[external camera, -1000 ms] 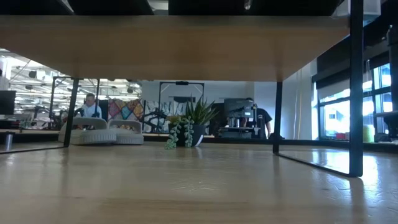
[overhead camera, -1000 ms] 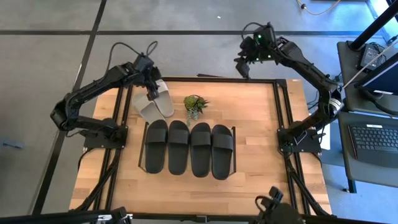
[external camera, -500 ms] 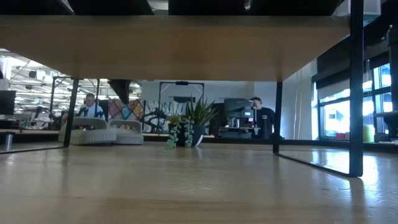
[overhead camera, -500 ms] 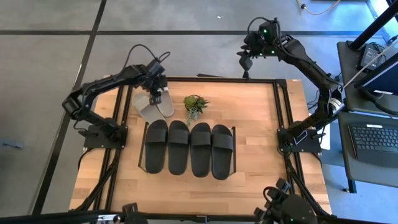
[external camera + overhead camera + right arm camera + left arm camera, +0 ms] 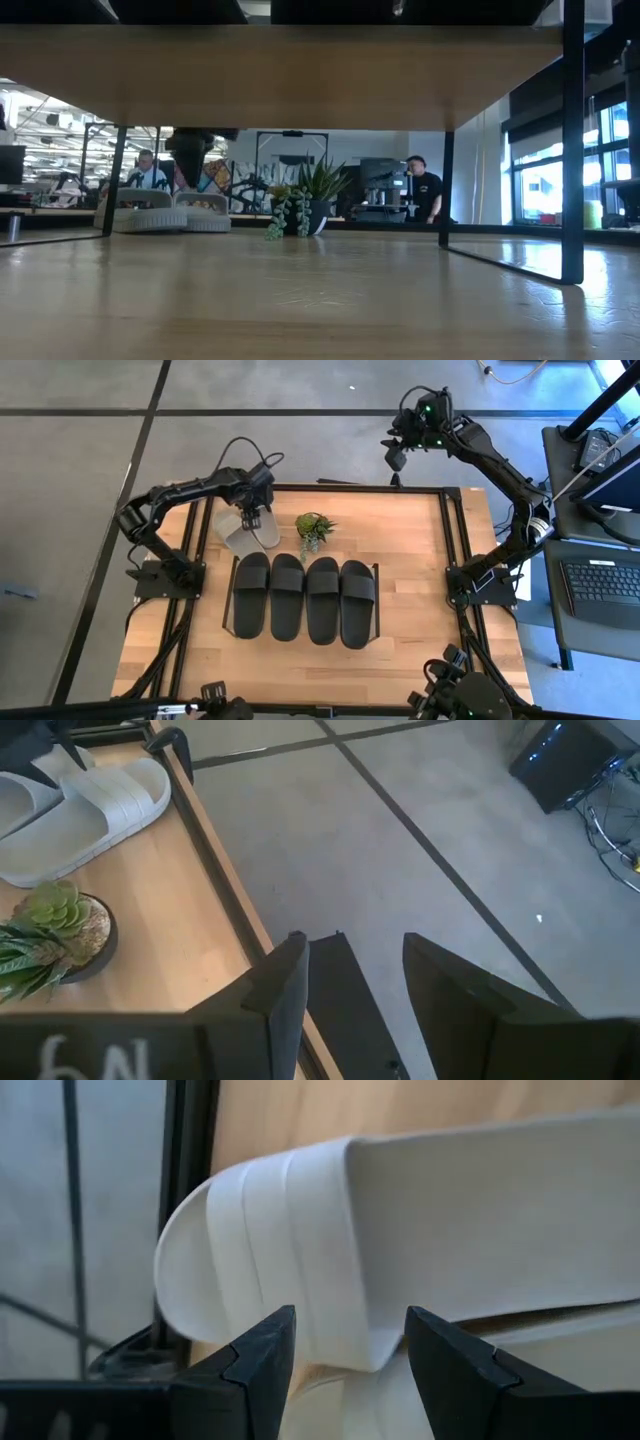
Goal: Pick and place slides into the shelf
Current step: Put the gray slide under the shelf
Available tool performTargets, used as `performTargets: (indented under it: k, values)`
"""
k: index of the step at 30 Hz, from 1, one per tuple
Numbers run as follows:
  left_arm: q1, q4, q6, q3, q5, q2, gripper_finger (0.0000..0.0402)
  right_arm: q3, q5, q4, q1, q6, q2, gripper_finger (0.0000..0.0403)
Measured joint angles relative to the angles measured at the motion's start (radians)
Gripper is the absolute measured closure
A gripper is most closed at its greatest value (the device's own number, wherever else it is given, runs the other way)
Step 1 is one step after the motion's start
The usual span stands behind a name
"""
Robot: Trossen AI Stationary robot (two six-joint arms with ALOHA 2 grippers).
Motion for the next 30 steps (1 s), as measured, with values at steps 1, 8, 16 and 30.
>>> performTargets:
  k: [1,8,16,30]
  values:
    - [-0.003,0.000,0.000,0.000,-0.019,0.008,0.0219,0.000,0.000,0.002,0.000,-0.003,0.000,0.0238]
    - [-0.007,0.002,-0.002,0.000,-0.041,0.049,0.0219,0.000,0.000,0.008,0.000,-0.005,0.000,0.0237]
    - [-0.007,0.051,-0.005,0.000,-0.083,0.091,0.0219,0.000,0.000,0.009,-0.001,-0.005,0.000,0.0238]
    - [-0.007,0.063,-0.002,0.000,-0.128,0.091,0.0292,0.000,0.000,0.009,-0.001,-0.005,0.000,0.0238]
